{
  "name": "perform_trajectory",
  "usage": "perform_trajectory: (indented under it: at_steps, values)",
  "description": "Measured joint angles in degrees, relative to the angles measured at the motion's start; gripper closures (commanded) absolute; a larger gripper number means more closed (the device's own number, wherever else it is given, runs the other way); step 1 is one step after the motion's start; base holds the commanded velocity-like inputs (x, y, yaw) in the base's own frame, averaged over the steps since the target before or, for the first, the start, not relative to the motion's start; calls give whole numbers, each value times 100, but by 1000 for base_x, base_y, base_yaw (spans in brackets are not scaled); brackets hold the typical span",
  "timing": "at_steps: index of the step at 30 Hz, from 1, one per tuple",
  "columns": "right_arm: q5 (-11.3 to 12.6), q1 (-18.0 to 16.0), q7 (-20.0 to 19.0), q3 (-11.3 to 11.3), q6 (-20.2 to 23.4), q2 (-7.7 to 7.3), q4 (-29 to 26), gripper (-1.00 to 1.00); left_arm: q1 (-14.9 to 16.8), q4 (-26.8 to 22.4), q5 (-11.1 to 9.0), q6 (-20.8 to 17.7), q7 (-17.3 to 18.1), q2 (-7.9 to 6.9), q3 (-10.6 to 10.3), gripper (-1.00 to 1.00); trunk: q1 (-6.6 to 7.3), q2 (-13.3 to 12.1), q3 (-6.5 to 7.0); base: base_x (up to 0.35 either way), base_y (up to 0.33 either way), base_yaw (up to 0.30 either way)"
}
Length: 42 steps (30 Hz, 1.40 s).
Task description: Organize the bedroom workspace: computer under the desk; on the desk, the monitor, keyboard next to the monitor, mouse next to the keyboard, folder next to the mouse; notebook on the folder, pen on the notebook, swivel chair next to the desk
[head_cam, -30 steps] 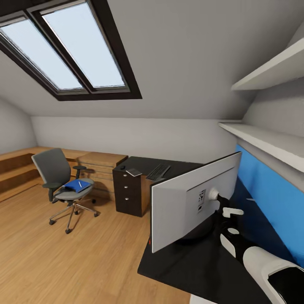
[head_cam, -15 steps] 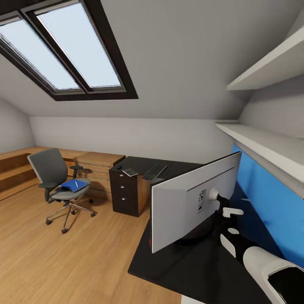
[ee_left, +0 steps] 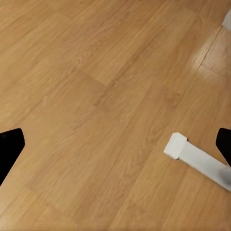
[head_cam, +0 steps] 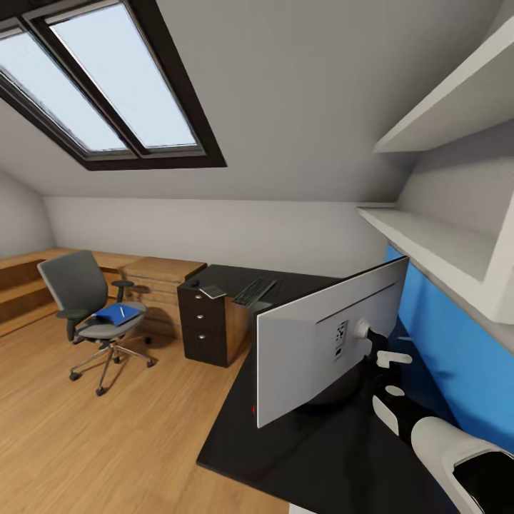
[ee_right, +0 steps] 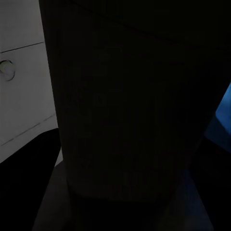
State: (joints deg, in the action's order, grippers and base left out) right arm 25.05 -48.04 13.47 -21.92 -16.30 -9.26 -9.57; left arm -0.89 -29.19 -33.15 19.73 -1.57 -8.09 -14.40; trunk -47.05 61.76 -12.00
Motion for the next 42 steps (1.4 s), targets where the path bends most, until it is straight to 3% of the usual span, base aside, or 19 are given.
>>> perform_trajectory:
  at_steps: [19, 20, 21, 23, 25, 28, 30, 42]
  values:
    - [9, -1, 1, -1, -7, 0, 4, 100, -1, 36, -16, -31, 2, 2, 1, -100, -1, -1, 0, 58, -16, 0]
    - [3, -1, 0, 3, -4, -1, 3, 100, -1, 133, -18, -24, 7, 3, 2, -100, -1, -1, 0, 0, 0, 0]
    - [2, 0, -2, 4, -3, -2, 0, 100, -5, 670, -23, 1, 18, 16, 7, -100, -1, -1, -1, 0, 0, 0]
    - [-4, 0, -2, 7, -1, -2, 1, 100, 0, 1178, -14, 71, 27, 72, 4, -100, -1, -1, 0, 0, 0, 0]
    - [-30, 0, -4, 24, 5, -5, -1, 100, -1, 1896, -21, 564, 34, 179, 14, -100, -1, -1, -1, 0, 0, 0]
    - [-22, 0, -4, 22, 8, -16, -1, 100, -1, 2551, -37, 1611, 36, 235, 24, -100, -1, 0, -1, 32, 0, 0]
    - [7, 0, -2, 17, 0, -34, 6, 100, 1, 2659, -40, 1835, 37, 255, 20, -100, 1, 0, 0, 181, 0, 0]
    - [26, 1, 0, 19, -1, -55, 4, 100, 3, 2773, -45, 2057, 30, 276, 20, -100, -1, -1, -1, 96, -10, 0]
